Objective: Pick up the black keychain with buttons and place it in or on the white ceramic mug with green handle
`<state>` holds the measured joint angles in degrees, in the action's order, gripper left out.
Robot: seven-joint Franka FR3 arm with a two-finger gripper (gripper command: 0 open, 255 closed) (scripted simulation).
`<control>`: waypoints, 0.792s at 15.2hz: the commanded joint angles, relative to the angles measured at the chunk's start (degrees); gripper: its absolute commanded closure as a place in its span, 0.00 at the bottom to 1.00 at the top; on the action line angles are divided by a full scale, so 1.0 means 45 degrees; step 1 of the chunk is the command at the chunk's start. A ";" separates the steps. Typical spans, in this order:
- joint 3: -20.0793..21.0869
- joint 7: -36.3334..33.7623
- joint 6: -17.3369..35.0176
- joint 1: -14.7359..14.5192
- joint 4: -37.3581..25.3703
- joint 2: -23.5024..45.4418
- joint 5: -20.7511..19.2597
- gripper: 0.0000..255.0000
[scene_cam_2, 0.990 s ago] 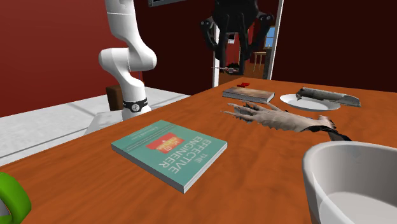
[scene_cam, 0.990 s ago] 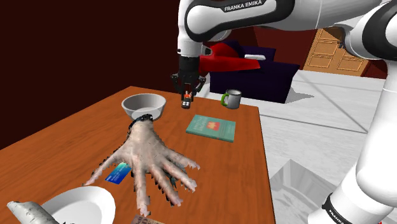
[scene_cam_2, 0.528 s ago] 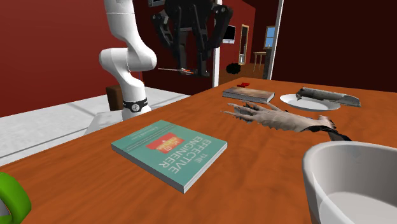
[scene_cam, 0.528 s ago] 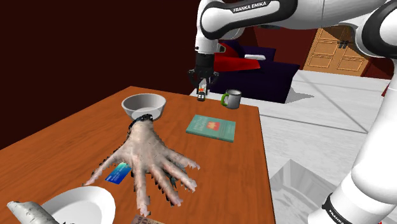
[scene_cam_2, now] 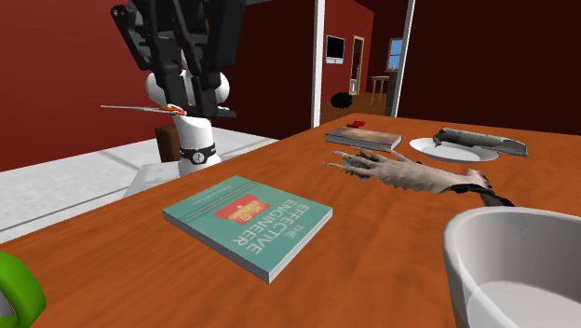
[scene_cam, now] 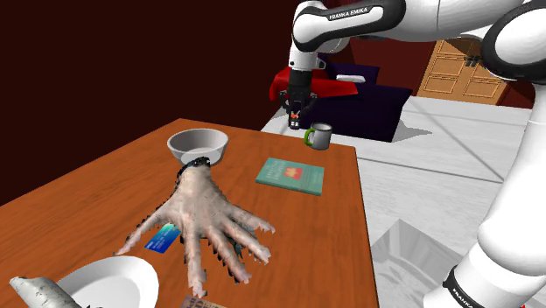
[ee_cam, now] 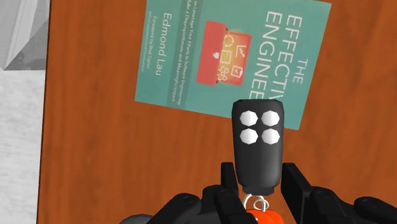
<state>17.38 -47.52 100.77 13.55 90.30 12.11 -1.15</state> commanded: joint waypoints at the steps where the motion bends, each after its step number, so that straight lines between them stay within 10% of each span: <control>1: -0.0213 0.0523 -0.0210 0.0285 -0.0535 0.0348 -0.0063 1.00; 12: -0.1192 0.3104 -0.1548 0.1755 -0.4112 0.2675 -0.0358 1.00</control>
<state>12.35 -34.57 95.28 20.96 74.59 22.80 -2.61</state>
